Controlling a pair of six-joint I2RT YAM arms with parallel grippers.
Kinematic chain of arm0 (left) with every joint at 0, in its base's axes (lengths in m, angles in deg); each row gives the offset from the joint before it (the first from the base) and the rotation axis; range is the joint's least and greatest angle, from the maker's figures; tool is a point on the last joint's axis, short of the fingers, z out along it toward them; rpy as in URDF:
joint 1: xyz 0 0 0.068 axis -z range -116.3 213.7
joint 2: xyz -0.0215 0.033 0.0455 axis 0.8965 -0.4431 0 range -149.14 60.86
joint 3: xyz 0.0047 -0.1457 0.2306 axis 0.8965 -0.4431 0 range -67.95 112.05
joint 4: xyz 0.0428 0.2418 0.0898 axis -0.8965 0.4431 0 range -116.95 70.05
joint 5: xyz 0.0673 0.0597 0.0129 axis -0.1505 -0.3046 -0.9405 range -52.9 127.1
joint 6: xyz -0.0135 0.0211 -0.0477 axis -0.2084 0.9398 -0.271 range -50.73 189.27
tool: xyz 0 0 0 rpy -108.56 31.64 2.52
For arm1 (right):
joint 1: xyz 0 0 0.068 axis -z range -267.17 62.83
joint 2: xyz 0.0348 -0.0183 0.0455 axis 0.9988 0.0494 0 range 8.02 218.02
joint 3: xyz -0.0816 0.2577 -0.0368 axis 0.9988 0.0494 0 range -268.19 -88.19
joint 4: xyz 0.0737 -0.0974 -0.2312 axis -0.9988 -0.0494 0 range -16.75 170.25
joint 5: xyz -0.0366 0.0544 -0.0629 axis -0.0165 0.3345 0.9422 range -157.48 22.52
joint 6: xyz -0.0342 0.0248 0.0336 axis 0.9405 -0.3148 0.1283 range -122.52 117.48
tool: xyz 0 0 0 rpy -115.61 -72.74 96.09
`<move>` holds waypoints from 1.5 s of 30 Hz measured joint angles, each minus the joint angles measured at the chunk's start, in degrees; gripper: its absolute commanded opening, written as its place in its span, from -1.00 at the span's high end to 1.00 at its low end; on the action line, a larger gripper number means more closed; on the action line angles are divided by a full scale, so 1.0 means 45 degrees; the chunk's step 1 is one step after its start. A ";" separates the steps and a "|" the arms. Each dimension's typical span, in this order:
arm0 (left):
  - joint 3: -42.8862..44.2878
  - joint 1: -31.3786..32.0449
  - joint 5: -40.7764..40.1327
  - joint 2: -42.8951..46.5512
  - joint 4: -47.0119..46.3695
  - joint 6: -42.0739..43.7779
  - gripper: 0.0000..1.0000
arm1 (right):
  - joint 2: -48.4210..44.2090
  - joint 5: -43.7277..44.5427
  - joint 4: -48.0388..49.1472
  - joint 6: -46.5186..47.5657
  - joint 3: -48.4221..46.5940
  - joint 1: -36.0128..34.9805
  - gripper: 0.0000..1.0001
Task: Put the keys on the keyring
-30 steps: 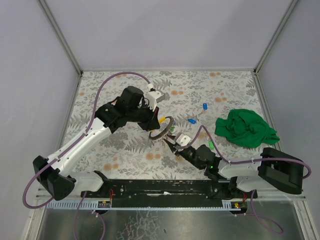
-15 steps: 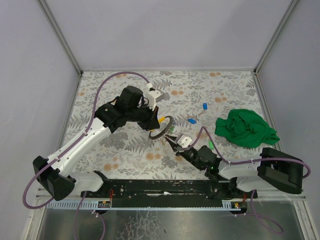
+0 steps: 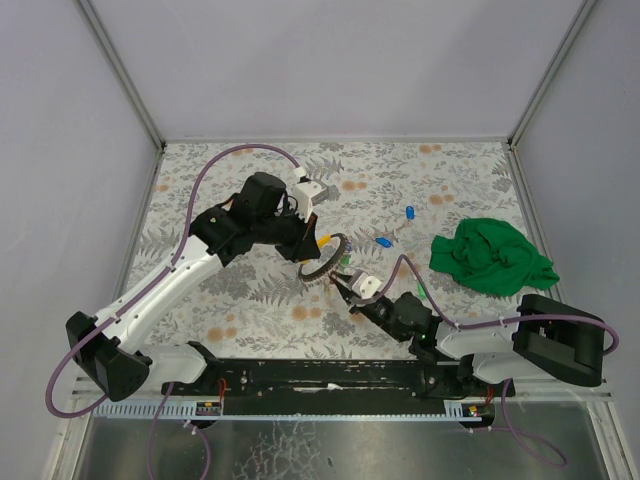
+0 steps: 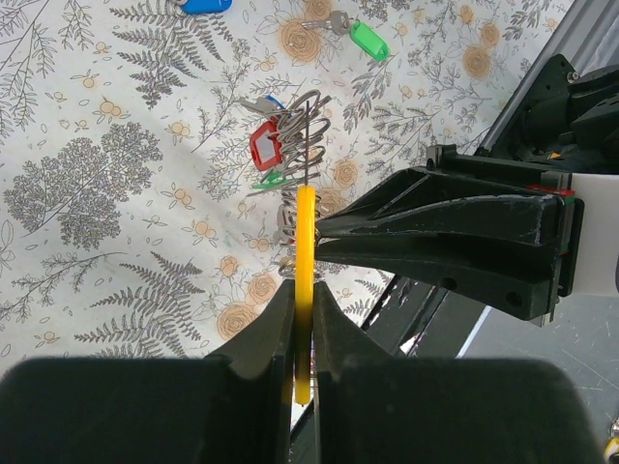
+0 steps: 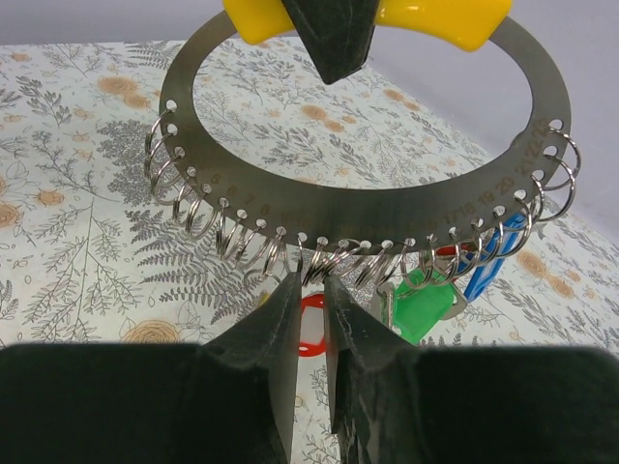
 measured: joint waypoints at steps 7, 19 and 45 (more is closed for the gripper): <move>-0.0005 0.0000 0.0107 0.0000 0.0000 0.0000 1.00 | 0.0044 -0.0010 -0.0005 0.0141 0.0000 -0.0044 0.47; -0.0083 -0.0185 0.0063 0.0155 -0.0049 0.0010 1.00 | 0.0131 -0.0102 -0.0136 0.0413 0.0000 -0.0068 0.44; -0.0083 -0.0272 0.0534 0.0175 -0.0068 0.0253 1.00 | 0.0126 -0.0044 -0.0209 0.0816 0.0000 -0.0160 0.47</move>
